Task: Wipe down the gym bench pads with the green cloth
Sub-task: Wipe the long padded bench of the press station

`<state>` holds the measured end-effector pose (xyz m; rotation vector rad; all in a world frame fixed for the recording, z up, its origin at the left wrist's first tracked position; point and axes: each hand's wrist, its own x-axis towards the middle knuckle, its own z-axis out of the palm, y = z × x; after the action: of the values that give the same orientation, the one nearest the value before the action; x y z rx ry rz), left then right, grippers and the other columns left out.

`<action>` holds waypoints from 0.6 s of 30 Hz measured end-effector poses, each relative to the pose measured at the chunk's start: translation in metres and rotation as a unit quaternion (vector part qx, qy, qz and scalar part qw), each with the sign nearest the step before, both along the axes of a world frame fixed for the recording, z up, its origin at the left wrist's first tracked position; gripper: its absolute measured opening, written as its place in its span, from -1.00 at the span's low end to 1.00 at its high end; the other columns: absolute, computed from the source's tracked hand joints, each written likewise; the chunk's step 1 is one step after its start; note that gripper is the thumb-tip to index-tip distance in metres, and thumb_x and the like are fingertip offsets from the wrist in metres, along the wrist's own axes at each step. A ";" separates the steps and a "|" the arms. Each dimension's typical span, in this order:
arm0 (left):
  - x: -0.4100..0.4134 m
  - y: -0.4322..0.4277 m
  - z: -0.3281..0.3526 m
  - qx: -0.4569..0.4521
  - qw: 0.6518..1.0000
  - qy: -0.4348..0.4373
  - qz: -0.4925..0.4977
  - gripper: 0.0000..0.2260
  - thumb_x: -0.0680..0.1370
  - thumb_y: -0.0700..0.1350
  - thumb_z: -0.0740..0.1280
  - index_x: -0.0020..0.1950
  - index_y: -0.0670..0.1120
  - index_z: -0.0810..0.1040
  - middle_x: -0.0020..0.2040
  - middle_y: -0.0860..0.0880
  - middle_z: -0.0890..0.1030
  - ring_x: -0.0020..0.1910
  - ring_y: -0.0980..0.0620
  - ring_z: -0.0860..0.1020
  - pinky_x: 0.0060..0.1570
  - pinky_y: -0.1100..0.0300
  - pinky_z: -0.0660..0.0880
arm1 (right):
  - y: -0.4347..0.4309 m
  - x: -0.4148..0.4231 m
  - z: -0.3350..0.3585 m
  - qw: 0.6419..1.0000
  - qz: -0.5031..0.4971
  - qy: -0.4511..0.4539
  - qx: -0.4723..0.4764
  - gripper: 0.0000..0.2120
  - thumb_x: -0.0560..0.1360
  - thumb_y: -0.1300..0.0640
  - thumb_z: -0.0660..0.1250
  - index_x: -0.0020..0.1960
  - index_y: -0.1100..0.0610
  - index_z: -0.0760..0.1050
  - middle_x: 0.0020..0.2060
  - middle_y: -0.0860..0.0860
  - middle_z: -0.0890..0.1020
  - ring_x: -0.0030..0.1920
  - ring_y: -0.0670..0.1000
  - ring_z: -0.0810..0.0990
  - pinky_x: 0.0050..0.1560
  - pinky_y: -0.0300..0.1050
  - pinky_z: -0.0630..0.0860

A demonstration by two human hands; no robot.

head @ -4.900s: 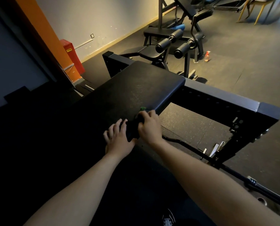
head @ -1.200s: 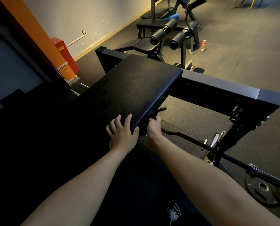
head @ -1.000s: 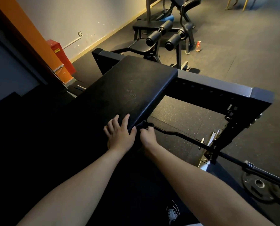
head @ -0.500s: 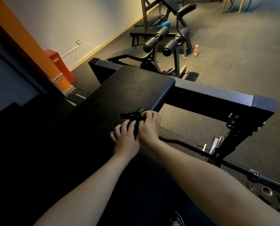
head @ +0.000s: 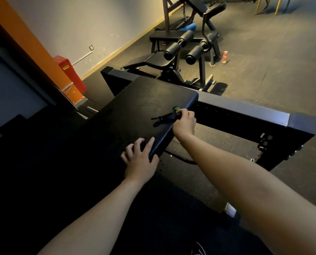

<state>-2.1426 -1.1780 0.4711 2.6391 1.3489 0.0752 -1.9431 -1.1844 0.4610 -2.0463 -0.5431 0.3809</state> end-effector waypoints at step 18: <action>0.051 0.005 0.002 -0.020 0.999 0.029 0.010 -0.45 0.62 0.15 0.21 0.56 0.25 0.05 0.60 0.03 0.01 0.55 -0.15 -0.01 0.49 -0.25 -0.04 | -0.003 0.021 -0.012 1.000 -0.015 0.017 0.004 -0.64 0.54 0.28 0.15 0.28 0.04 0.40 0.30 0.06 0.36 0.28 0.13 0.32 0.30 -0.02 0.31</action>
<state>-2.0921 -1.1727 0.4735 2.6135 1.3808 -0.0273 -1.9221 -1.1870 0.4491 -2.0343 -0.4932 0.3939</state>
